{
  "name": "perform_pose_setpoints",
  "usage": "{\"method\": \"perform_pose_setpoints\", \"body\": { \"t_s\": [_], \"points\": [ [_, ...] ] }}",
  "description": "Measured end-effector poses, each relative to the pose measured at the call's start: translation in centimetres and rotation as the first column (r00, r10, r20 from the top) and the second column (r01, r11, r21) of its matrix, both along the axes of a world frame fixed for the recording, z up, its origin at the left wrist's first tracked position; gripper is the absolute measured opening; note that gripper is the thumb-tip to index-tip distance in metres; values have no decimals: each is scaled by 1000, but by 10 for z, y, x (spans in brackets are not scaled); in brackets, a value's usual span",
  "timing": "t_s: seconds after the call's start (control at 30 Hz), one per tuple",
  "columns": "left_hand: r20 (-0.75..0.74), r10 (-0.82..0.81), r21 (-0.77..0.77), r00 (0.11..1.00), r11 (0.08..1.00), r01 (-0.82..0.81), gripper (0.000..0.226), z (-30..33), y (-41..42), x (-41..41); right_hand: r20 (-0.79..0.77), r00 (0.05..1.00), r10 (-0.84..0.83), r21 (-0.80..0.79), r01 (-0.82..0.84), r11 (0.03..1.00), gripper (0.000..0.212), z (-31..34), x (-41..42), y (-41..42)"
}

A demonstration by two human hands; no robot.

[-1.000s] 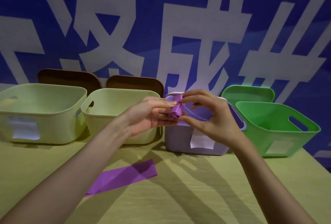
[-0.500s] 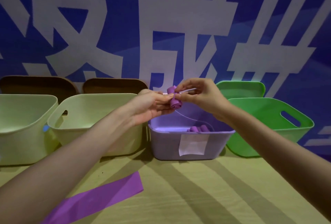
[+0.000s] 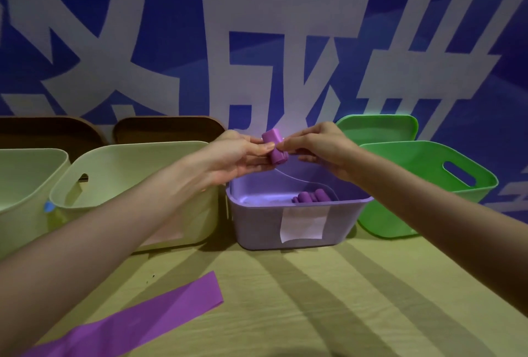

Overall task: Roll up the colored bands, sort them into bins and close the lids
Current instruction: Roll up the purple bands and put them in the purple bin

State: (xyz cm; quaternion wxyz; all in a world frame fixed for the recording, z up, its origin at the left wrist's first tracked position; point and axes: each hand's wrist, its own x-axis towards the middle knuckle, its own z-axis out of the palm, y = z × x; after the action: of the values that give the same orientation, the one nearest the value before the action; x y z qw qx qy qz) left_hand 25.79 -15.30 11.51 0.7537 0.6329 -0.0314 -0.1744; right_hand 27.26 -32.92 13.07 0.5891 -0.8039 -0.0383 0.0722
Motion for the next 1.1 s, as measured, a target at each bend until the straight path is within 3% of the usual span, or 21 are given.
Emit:
{"method": "perform_pose_setpoints", "body": {
  "t_s": [0.1,0.17,0.23,0.3,0.37,0.8,1.1],
  "points": [
    [218,93,319,971,934,-161,38,-3,1,9,-119,991,-60,30,64,997,24,-5,13,-3],
    [482,48,573,875,739,-356,39,-9,9,15,-157,979,-129,-71,119,990,24,-12,22,-6],
    [642,-151,704,752,504,-500,34,-16,19,19,-180,970,-163,-244,117,963,21,-24,31,-6],
    [637,-321,766,701,367,-528,35,-26,26,21,-218,959,-180,-403,80,912,25,-39,36,-3],
    [575,-419,818,702,303,-489,40,-35,27,22,-223,953,-206,-535,57,843,24,-53,39,1],
    [550,-486,830,679,231,-508,40,-46,29,25,-182,949,-257,-768,26,640,32,-83,49,18],
    [559,-472,828,682,282,-484,36,-44,31,24,-296,924,-242,-764,-76,641,29,-85,56,23]
  ]
}}
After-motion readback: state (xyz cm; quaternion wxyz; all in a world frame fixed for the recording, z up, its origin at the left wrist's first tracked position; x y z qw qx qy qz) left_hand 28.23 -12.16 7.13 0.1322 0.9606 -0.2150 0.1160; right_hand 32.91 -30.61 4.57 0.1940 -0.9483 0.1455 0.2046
